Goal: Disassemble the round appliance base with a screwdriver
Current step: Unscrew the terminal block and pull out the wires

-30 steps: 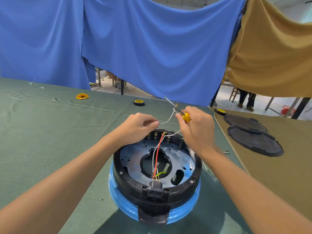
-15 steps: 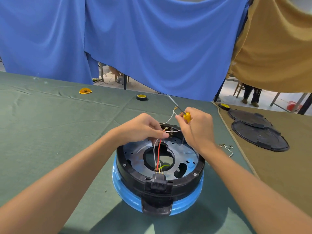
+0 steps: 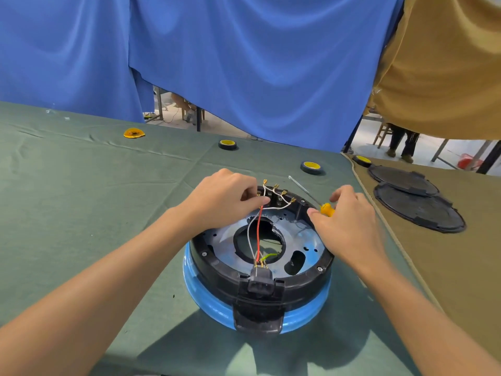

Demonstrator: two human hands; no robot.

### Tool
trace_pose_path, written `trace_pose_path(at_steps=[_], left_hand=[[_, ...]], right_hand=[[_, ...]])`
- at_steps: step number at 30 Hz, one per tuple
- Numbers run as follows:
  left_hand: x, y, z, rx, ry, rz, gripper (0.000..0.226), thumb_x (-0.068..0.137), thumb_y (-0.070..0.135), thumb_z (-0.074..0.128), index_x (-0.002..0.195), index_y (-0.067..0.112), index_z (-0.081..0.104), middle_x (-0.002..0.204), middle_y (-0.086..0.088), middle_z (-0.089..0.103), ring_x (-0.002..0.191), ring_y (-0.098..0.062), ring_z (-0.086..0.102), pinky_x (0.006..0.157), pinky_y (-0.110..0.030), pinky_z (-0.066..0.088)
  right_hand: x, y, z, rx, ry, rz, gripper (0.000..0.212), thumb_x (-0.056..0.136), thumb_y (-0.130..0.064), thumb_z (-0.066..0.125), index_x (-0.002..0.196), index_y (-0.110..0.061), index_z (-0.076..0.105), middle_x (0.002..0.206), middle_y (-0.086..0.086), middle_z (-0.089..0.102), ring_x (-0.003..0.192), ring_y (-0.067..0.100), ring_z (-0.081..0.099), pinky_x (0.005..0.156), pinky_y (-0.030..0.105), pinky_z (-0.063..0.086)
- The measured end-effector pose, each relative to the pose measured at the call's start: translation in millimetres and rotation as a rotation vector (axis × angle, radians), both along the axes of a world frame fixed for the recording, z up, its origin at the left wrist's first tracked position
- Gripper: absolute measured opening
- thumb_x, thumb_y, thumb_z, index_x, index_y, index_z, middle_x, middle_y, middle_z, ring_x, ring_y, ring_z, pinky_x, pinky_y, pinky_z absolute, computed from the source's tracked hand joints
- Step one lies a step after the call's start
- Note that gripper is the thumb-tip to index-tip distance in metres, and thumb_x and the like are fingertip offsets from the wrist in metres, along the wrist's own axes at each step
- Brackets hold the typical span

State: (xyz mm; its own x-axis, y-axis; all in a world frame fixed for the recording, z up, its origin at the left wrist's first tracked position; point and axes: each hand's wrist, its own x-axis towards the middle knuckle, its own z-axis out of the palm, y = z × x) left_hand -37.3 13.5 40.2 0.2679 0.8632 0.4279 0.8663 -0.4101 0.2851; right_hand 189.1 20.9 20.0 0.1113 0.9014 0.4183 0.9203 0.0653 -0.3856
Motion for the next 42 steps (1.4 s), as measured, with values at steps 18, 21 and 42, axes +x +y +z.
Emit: trace_pose_path(at_steps=[18, 21, 42], left_hand=[[-1.1, -17.0, -23.8, 0.079, -0.044, 0.297, 0.02, 0.096, 0.032, 0.051, 0.1, 0.02, 0.066, 0.108, 0.005, 0.065, 0.111, -0.021, 0.051, 0.093, -0.035, 0.033], [-9.5, -17.4, -30.0, 0.063, -0.258, 0.193, 0.019, 0.094, 0.009, 0.051, 0.086, 0.008, 0.068, 0.067, 0.005, 0.063, 0.072, -0.011, 0.059, 0.074, -0.029, 0.041], [-41.8, 57.4, -30.2, 0.122, -0.395, 0.37, 0.01, 0.09, 0.018, 0.066, 0.09, 0.015, 0.076, 0.088, 0.002, 0.074, 0.085, -0.012, 0.063, 0.081, -0.02, 0.043]], right_hand=[[-39.8, 22.3, 2.1, -0.173, 0.383, 0.03, 0.013, 0.084, -0.012, 0.05, 0.075, -0.014, 0.041, 0.082, 0.005, 0.045, 0.08, 0.03, 0.04, 0.055, 0.034, 0.028], [-35.7, 5.2, 4.4, -0.101, 0.255, 0.088, 0.031, 0.092, -0.039, 0.054, 0.112, -0.016, 0.044, 0.107, 0.004, 0.041, 0.092, 0.028, 0.046, 0.078, 0.037, 0.036], [-58.6, 18.5, 24.6, 0.056, -0.044, 0.697, 0.016, 0.088, -0.038, 0.064, 0.087, -0.024, 0.072, 0.082, -0.005, 0.069, 0.08, 0.017, 0.058, 0.075, 0.034, 0.048]])
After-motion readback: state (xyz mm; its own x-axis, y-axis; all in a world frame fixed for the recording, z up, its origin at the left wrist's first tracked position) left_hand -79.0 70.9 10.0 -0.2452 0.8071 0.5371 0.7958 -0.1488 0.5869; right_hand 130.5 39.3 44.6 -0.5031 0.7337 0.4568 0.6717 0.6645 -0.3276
